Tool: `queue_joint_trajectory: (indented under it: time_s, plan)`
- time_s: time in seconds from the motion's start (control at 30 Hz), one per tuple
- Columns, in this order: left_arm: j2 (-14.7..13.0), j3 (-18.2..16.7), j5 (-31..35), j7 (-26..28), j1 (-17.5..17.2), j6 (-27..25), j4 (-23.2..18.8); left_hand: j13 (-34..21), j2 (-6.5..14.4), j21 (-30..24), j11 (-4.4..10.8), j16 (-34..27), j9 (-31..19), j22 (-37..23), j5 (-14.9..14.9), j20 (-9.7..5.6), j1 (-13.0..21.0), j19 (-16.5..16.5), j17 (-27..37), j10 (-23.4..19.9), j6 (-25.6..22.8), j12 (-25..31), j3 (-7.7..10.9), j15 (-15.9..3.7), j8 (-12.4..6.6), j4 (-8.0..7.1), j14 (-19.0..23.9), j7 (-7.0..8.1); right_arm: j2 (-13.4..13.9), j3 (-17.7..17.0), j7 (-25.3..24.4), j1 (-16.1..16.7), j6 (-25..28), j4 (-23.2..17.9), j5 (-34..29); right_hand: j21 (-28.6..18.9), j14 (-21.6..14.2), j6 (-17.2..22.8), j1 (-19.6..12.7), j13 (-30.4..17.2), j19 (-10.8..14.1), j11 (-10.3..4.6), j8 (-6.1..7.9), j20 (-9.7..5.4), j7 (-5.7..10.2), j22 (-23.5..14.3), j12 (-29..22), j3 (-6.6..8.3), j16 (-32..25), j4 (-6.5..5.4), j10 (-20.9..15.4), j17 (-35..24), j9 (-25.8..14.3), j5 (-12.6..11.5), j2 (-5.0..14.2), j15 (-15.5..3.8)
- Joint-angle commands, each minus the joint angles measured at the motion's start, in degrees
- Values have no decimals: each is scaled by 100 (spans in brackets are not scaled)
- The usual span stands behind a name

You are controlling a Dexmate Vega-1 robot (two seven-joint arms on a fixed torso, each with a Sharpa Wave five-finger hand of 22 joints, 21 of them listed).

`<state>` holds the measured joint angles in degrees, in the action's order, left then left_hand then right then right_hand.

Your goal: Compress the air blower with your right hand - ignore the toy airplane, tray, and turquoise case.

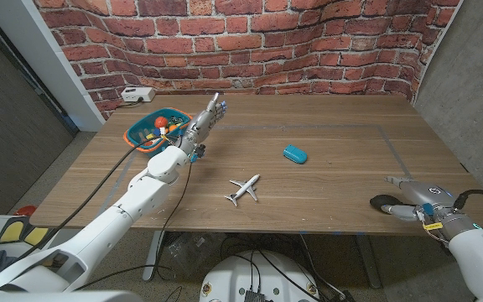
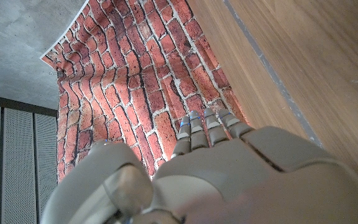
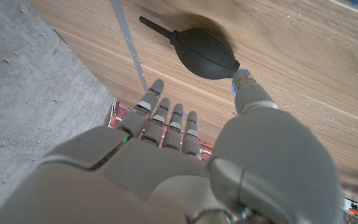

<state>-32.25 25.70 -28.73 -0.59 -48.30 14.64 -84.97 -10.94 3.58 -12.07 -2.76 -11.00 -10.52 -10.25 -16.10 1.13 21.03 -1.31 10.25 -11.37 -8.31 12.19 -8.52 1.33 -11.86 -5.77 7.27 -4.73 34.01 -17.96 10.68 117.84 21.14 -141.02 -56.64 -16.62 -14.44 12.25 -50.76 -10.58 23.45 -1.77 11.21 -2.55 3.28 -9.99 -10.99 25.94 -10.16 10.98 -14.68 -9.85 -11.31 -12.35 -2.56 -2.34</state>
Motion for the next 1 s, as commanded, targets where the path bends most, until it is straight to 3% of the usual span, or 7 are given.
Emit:
queue_joint_trajectory:
  time_s: [0.03,0.2,0.73,1.0]
  plan:
    - [53,33,-74,-195,86,78,219,-15,41,19,-7,-5,-21,-20,7,28,15,-8,29,-34,-32,-4,-58,18,-4,-1,52,9,209,144,780,-302,298,-66,-145,3,-105,-8,-203,-14,121,-43,49,-415,-13,-17,-51,61,-43,-5,-27,-16,-25,-52,-90,-146]
    - [66,52,-53,-204,127,69,248,-15,44,23,-14,0,-21,-20,9,35,17,2,29,-35,-28,-6,-63,10,2,-2,43,17,276,35,1009,-434,256,42,223,-5,-174,52,-294,-11,209,-61,83,-438,-15,-21,-97,35,-51,-39,-145,-16,-25,-72,-189,-169]
    - [99,55,-77,-207,138,77,330,-16,51,26,-16,2,-21,-20,15,27,20,9,29,-38,-50,-11,-80,21,2,-5,46,16,678,180,1358,-709,659,229,155,73,-133,385,-545,-5,178,-193,210,-462,101,-28,-176,29,-28,-115,-412,-31,-24,-133,-196,-194]
    - [137,52,-80,-177,151,94,378,-16,57,15,-13,-2,-21,-21,19,-109,25,-21,29,-60,-108,-7,-95,30,-12,-6,67,0,873,200,1481,-782,731,287,274,-9,-513,570,-615,1,522,-227,259,-657,66,-34,-236,12,-134,-173,-693,-57,-21,-171,-161,-376]
